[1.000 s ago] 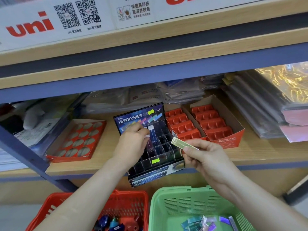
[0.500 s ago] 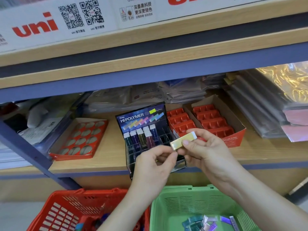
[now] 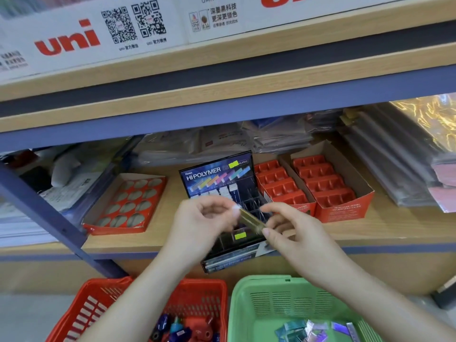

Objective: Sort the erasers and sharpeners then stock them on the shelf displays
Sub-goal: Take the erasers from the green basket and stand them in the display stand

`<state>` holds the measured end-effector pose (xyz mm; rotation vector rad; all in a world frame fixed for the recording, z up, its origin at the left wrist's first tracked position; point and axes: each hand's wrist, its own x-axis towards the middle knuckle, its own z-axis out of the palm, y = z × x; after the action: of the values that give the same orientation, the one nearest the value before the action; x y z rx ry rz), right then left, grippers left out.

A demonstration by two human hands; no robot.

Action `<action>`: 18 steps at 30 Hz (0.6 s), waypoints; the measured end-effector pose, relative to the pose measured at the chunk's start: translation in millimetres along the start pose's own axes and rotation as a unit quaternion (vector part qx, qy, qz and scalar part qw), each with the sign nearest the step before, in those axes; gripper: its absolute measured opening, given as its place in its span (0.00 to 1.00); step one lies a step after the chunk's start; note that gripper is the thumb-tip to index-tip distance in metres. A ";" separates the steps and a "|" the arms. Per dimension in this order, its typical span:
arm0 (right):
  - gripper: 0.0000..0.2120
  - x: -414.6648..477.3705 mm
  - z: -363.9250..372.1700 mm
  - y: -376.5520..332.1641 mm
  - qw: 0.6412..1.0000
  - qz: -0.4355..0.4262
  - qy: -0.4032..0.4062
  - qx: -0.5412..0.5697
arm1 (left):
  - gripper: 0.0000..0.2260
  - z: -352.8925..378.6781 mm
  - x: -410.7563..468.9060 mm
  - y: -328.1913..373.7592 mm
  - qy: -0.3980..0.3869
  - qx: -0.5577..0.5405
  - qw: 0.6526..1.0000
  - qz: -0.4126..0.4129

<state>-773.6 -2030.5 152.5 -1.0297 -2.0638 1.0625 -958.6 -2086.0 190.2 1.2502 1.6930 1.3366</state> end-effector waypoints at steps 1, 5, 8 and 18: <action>0.18 -0.2 -2.3 3.1 0.996 -0.011 0.004 -0.084 | 0.02 -8.4 7.1 1.6 0.043 0.021 0.999 0.016; 0.23 -3.4 -5.2 18.1 0.958 -0.012 -0.042 -0.284 | 0.02 -37.2 38.4 -5.1 0.170 0.191 0.964 0.076; 0.25 -4.0 -3.5 23.3 0.962 -0.021 -0.049 -0.266 | 0.01 -37.7 51.5 -21.7 0.159 0.265 0.946 0.096; 0.25 -3.6 0.8 30.4 0.978 -0.037 -0.067 -0.192 | 0.06 -18.6 69.2 -62.1 0.086 0.434 0.873 0.206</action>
<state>-761.3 -2022.2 125.7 -1.0751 -2.4610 0.7250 -1017.0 -2029.8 141.0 2.1392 2.3710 0.9041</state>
